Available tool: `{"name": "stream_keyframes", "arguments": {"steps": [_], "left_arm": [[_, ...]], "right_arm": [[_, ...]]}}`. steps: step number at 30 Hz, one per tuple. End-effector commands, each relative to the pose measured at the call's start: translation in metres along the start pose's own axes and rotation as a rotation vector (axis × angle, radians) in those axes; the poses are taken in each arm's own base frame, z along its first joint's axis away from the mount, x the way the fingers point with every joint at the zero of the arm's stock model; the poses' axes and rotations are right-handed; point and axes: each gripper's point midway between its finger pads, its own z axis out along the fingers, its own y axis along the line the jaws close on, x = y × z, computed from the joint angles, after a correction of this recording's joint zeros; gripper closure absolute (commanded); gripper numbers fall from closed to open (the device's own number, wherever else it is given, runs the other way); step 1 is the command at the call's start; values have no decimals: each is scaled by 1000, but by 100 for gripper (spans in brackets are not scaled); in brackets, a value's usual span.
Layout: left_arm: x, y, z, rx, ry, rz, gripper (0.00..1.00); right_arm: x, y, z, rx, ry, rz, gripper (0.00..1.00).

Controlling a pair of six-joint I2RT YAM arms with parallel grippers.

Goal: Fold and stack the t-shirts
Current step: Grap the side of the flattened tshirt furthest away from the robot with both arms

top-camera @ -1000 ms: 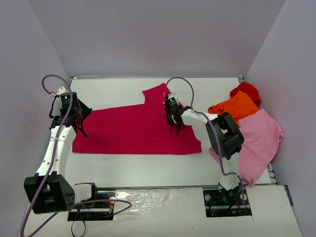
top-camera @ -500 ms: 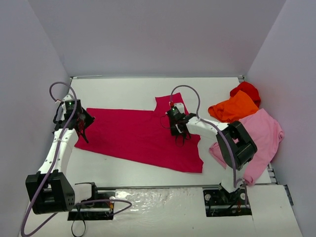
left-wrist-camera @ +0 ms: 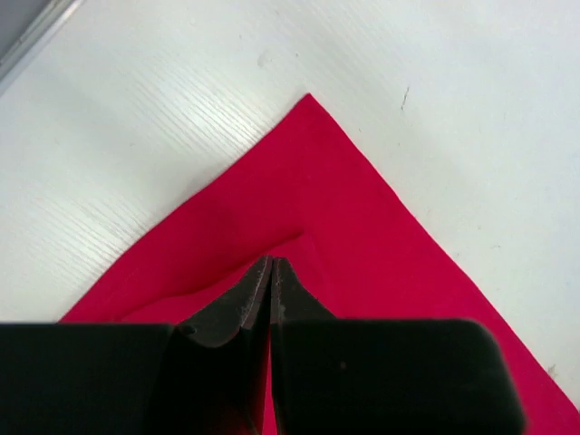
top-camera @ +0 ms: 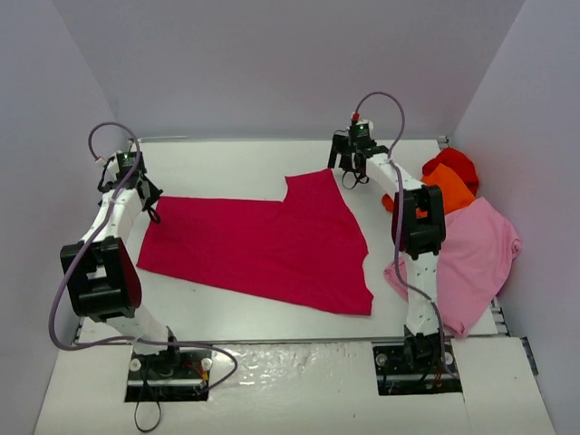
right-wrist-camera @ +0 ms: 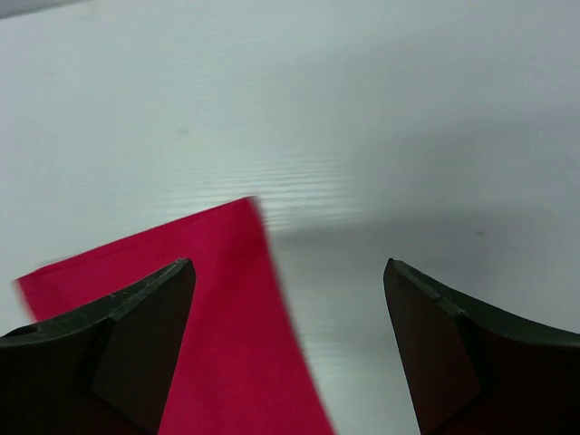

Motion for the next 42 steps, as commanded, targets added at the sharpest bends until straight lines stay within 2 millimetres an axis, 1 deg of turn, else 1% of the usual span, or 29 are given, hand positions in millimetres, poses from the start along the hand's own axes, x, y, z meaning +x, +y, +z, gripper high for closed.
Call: {"name": "stream_keyframes", "arguments": {"steps": [1, 2, 5, 6, 7, 8, 9, 12, 14, 17, 18, 20, 21, 22, 23, 24, 25, 26, 30, 32, 36, 37, 39, 40, 42], "left_arm": [[-45, -7, -12, 24, -111, -12, 100], [-46, -6, -11, 27, -112, -15, 100], [-50, -3, -12, 29, -126, -24, 100], [-50, -2, -12, 30, -128, -19, 100], [-51, -1, -12, 31, -134, -17, 100], [-54, -1, -13, 31, -143, -13, 100], [-55, 0, -14, 29, -148, -12, 100], [-56, 4, -12, 13, -155, -6, 100], [-55, 12, -6, -3, -145, -24, 100], [-49, 20, 6, -5, -112, -58, 100], [-45, 21, 12, 3, -95, -66, 100], [-44, 22, 17, 16, -79, -87, 100], [-39, 23, 24, 21, -56, -95, 100], [-38, 22, 28, 39, -41, -105, 100], [-37, 26, 37, 35, -25, -116, 100], [-38, 25, 39, 38, -23, -120, 100], [-38, 25, 39, 38, -22, -120, 100], [-36, 23, 44, 53, 0, -121, 100], [-37, 19, 47, 83, 18, -125, 100], [-38, 15, 48, 103, 15, -130, 100], [-37, 10, 53, 129, 22, -133, 100], [-37, 10, 55, 130, 26, -131, 100], [-36, 11, 59, 131, 34, -134, 100], [-36, 11, 61, 135, 37, -135, 100], [-37, 11, 64, 138, 42, -144, 100]], "right_arm": [[-6, -17, 29, -123, 27, 81, 18], [-4, -25, 36, -127, 35, 99, 18], [-4, -33, 45, -165, 37, 129, 18], [-5, -39, 47, -172, 34, 141, 18], [-4, -41, 49, -183, 38, 152, 18], [-8, -42, 53, -214, 21, 164, 18], [-3, -41, 56, -248, 38, 176, 18], [-1, -45, 61, -293, 47, 222, 19], [5, -38, 62, -361, 62, 247, 19], [15, -28, 64, -412, 89, 266, 21], [17, -23, 64, -432, 97, 271, 21], [19, -19, 63, -447, 103, 275, 22], [21, -15, 62, -461, 111, 273, 23], [25, -9, 62, -471, 121, 271, 24], [28, -1, 60, -490, 133, 262, 27], [32, 8, 58, -507, 146, 250, 27], [34, 8, 57, -504, 152, 251, 28], [41, 11, 57, -493, 170, 237, 29], [69, 25, 50, -482, 228, 186, 32], [79, 23, 53, -441, 237, 164, 33], [100, 19, 59, -402, 281, 149, 43], [102, 17, 60, -393, 285, 145, 45], [108, 10, 60, -350, 290, 132, 60], [109, 8, 60, -338, 292, 122, 65], [111, 2, 60, -312, 291, 96, 68]]}}
